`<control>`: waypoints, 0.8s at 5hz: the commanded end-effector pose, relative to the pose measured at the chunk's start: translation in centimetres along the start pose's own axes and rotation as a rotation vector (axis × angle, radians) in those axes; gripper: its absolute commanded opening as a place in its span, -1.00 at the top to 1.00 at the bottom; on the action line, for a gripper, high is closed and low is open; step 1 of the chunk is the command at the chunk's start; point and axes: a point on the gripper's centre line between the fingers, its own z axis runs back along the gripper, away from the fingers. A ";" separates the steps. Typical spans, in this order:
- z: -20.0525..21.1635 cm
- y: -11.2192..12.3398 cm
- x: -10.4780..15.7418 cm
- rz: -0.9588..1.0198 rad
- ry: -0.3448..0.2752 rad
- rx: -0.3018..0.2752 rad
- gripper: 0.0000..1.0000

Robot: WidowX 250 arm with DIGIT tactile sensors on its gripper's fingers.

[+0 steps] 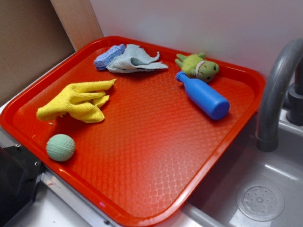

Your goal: Grab the yellow cloth.

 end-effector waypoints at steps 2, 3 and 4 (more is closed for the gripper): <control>-4.7 1.5 4.6 -0.028 -0.047 0.038 -1.00; -10.2 1.9 6.9 0.003 0.013 0.095 -1.00; -15.3 2.6 6.8 -0.039 0.037 0.123 -1.00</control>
